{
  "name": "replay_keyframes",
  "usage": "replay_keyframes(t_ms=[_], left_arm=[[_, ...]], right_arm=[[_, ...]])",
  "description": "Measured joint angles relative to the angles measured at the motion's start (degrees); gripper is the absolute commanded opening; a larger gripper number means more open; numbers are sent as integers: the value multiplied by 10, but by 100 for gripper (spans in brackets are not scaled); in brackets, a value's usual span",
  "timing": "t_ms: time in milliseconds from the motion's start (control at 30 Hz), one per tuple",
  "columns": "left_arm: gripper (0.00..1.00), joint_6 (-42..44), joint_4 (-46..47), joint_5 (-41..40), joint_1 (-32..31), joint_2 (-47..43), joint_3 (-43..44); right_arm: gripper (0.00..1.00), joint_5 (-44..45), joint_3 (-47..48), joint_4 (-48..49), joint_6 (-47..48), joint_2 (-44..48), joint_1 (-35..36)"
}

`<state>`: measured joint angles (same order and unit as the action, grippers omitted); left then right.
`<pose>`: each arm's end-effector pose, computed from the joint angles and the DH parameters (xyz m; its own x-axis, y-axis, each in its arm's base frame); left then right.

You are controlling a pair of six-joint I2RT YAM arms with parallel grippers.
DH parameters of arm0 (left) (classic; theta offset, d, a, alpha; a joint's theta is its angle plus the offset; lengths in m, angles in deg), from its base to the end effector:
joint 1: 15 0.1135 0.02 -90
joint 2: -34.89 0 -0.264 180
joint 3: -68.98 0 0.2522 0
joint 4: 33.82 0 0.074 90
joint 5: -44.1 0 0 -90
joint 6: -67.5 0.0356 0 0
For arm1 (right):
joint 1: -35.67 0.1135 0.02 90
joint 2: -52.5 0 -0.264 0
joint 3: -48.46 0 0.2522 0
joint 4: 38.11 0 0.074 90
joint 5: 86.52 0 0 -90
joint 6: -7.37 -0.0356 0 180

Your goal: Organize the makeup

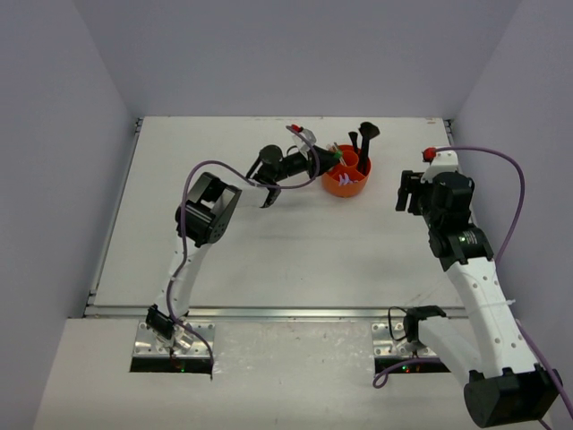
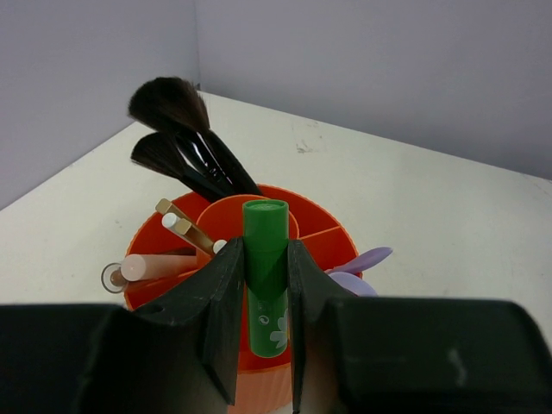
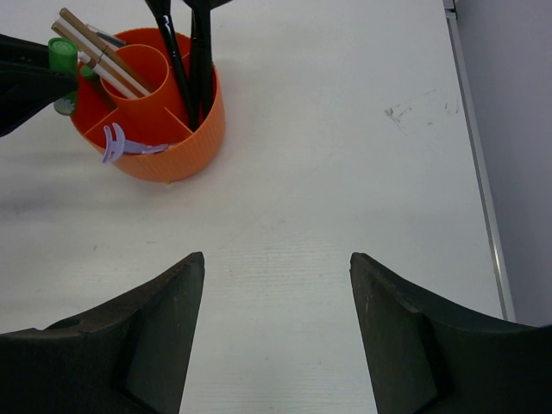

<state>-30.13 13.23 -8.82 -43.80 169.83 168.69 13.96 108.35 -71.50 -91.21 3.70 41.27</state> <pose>0.4390 -0.2658 0.1759 0.0582 -0.1529 -0.9865 0.9173 0.3980 -0.0076 0.1942 0.0125 0.3193 -0.3627 0.1118 -0.9252 0.1271 0.9894 0.0698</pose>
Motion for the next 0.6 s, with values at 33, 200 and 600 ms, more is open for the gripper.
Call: replay_keyframes(t_ms=[33, 200, 600], left_arm=[[0, 0, 1, 1, 0, 4, 4], [0, 7, -2, 5, 0, 24, 18], [34, 19, -4, 16, 0, 35, 28]], right_arm=[[69, 0, 1, -2, 1, 0, 0], [69, 0, 10, -6, 11, 0, 0], [70, 0, 12, -15, 20, 4, 0]])
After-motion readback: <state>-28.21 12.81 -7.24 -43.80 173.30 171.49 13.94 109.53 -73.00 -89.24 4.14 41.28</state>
